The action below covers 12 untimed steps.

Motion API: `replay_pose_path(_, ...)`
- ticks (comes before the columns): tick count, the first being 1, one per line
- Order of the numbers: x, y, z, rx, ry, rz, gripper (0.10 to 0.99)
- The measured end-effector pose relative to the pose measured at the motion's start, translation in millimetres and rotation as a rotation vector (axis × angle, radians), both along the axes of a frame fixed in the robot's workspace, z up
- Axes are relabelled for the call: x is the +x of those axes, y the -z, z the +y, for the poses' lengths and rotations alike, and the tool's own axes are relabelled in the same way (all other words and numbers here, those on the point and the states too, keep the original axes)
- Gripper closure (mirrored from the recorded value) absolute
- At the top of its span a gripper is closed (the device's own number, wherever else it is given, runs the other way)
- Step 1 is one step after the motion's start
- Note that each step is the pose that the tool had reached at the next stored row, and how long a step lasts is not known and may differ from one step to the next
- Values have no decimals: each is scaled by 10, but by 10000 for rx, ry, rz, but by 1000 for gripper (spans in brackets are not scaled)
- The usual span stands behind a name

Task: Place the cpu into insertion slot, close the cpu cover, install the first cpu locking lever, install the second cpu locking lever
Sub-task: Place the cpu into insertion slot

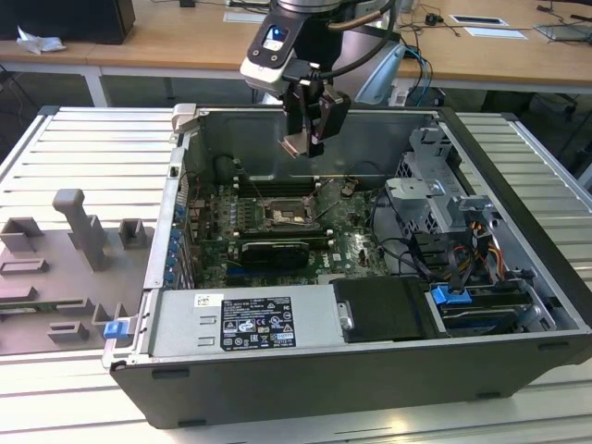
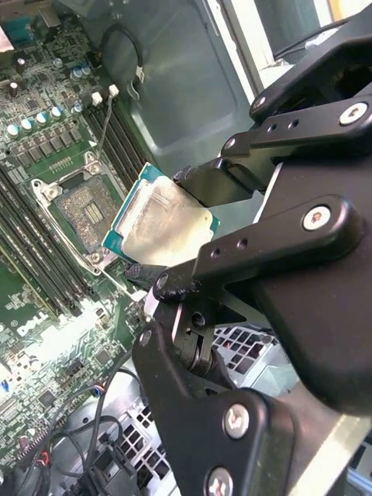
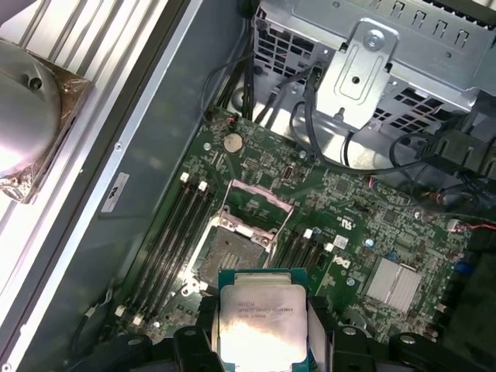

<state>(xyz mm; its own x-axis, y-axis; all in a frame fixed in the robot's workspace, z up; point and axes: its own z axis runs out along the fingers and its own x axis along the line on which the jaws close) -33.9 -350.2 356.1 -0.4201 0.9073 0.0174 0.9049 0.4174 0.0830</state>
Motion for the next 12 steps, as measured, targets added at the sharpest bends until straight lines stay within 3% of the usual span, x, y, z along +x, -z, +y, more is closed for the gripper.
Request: replay_pose_path(12, 0, 4, 0, -1, 466, 0, 545)
